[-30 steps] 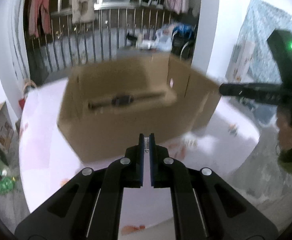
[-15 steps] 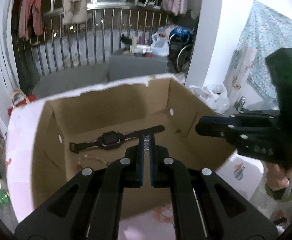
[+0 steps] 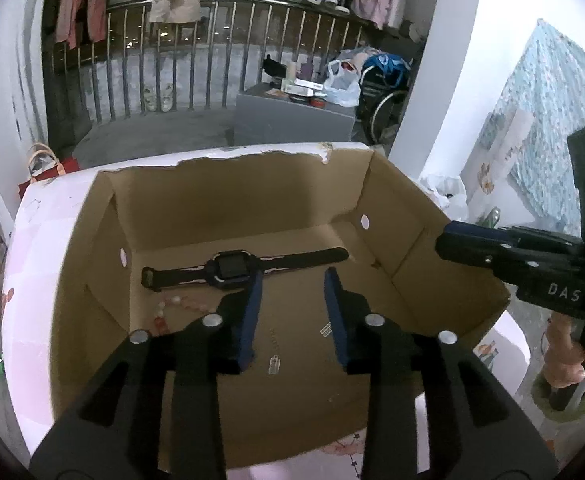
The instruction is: Organize jewelry
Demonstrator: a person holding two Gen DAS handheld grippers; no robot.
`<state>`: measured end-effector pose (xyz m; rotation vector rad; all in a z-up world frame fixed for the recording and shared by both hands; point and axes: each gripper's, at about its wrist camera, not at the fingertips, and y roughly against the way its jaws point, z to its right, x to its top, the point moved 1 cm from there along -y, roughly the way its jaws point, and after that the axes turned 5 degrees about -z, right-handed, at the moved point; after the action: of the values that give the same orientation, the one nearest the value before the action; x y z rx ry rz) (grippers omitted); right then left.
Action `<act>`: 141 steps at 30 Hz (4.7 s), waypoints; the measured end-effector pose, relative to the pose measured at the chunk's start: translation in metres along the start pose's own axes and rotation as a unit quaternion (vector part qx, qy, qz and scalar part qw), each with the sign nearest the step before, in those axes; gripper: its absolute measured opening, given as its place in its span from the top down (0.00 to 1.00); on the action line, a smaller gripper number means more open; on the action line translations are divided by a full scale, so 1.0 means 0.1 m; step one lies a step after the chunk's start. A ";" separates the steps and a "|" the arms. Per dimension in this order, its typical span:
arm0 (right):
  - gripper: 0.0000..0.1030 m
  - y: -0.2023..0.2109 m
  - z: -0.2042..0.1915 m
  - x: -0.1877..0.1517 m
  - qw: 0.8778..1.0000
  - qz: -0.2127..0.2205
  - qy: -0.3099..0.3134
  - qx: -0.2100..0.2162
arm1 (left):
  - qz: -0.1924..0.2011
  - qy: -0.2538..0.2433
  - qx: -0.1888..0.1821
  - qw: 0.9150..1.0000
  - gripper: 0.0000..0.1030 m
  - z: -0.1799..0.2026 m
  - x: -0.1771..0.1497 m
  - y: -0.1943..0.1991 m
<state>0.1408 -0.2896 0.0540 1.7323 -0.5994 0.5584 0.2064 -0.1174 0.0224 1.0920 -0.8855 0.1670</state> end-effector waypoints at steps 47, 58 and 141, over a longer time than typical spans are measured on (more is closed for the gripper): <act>0.75 -0.32 -0.41 -1.26 0.989 -0.092 0.111 -0.016 | -0.112 0.011 0.109 0.988 0.10 -0.17 -1.42 -0.01; 0.90 -0.44 -0.42 -1.26 0.987 -0.107 0.114 -0.028 | -0.115 0.017 0.115 0.987 0.08 -0.18 -1.41 -0.04; 0.88 -0.46 -0.29 -1.19 0.985 -0.115 0.126 0.009 | -0.068 -0.067 0.068 0.993 0.74 0.28 -1.39 0.09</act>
<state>0.0790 -0.2393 -0.0498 1.6855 -0.2120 0.6075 0.0948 -0.0959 -0.0633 1.2975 -0.9261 0.0419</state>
